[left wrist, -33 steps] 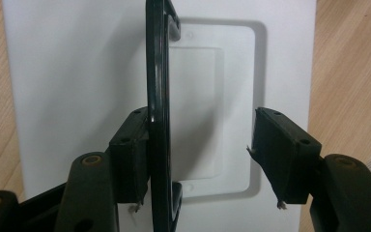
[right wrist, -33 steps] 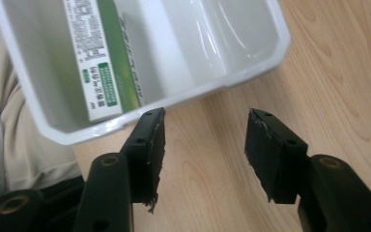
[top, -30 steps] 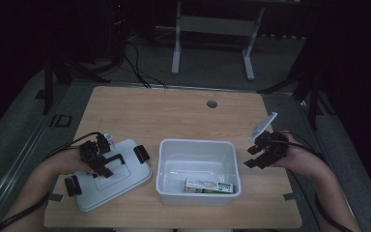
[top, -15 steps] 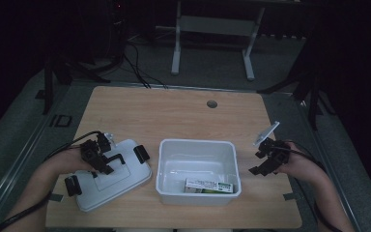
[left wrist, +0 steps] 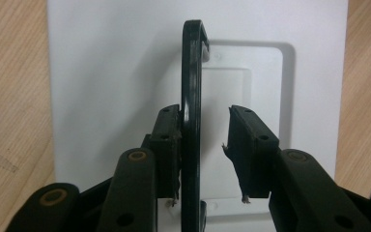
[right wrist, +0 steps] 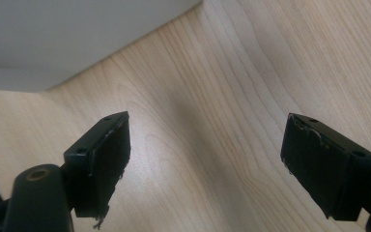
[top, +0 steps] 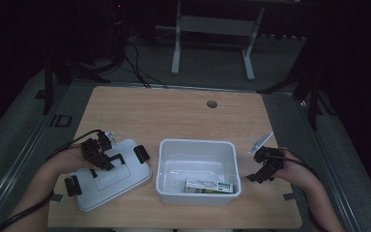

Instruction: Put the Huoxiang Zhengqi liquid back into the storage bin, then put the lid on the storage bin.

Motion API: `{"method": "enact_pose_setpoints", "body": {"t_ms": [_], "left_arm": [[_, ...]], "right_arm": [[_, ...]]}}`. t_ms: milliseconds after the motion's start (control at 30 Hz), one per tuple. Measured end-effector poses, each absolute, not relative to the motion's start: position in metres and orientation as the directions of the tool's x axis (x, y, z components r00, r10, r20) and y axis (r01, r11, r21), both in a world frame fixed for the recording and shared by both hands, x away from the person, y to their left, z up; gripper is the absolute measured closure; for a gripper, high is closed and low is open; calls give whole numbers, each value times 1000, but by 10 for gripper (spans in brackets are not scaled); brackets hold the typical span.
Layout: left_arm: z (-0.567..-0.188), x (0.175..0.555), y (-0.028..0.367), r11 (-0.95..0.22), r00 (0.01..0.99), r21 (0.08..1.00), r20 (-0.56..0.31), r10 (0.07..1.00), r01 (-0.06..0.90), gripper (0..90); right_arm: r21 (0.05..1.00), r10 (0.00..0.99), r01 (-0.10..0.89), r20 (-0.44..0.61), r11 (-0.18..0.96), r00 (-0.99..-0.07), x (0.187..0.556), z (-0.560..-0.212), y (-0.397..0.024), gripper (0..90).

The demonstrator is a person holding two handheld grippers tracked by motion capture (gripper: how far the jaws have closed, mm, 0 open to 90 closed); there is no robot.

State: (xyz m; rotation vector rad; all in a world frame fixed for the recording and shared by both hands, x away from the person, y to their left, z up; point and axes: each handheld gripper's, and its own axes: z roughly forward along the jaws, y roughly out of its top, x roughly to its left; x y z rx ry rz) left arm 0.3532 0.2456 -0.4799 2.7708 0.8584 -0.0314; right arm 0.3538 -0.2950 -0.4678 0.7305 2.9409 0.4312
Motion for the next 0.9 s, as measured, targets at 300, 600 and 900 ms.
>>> {"method": "enact_pose_setpoints", "body": {"t_ms": [300,600,900], "left_arm": [[-482,353,246,-809,833,196,-115,542,554,839],[-480,351,253,-803,827,202,-105,552,561,841],[-462,345,259,-809,840,226,-112,531,542,843]], "right_arm": [[258,456,438,-12,861,-890,352,-475,-294,177],[258,456,435,-26,863,-890,352,-474,-296,177],[268,456,433,-30,861,-889,351,-472,-296,177]]}}
